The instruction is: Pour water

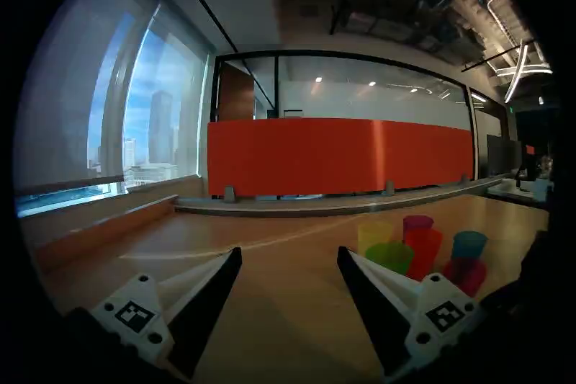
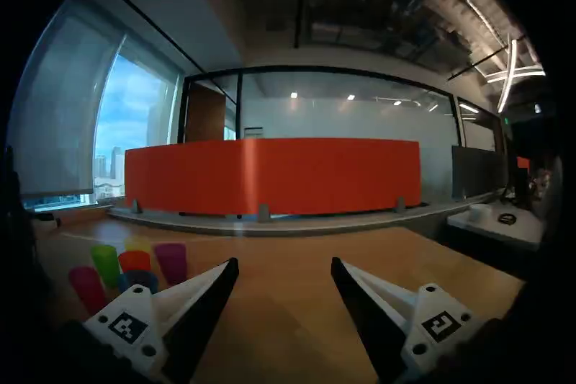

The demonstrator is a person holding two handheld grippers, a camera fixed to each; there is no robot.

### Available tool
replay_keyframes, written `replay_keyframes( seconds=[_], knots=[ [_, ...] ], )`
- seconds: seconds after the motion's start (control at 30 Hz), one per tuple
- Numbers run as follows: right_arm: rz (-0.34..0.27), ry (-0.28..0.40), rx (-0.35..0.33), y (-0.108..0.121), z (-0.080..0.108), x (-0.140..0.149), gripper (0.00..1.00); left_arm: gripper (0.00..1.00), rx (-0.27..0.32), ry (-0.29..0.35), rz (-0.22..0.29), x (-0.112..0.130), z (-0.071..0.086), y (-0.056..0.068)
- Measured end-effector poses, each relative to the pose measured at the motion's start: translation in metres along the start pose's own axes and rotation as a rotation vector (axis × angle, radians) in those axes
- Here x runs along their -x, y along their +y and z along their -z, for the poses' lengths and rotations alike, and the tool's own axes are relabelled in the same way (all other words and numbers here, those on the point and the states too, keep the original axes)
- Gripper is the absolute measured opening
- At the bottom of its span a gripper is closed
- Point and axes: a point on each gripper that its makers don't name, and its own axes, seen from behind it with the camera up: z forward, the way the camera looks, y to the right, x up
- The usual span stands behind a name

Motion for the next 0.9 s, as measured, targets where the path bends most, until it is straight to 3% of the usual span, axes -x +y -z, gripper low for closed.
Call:
replay_keyframes(
  seconds=[0.2, 0.57, 0.9],
  knots=[
    [0.013, -0.013, -0.015, -0.007, -0.009, -0.037, 0.99, 0.98, 0.03, 0.027, -0.003, -0.041, -0.007, 0.002],
    [0.029, -0.027, -0.086, -0.031, -0.033, -0.109, 0.99, 0.99, 0.103, 0.012, -0.008, -0.118, -0.031, 0.007],
    [0.01, -0.066, -0.136, -0.049, -0.05, -0.141, 0.99, 0.99, 0.178, -0.006, -0.02, -0.16, -0.042, 0.016]
  ],
)
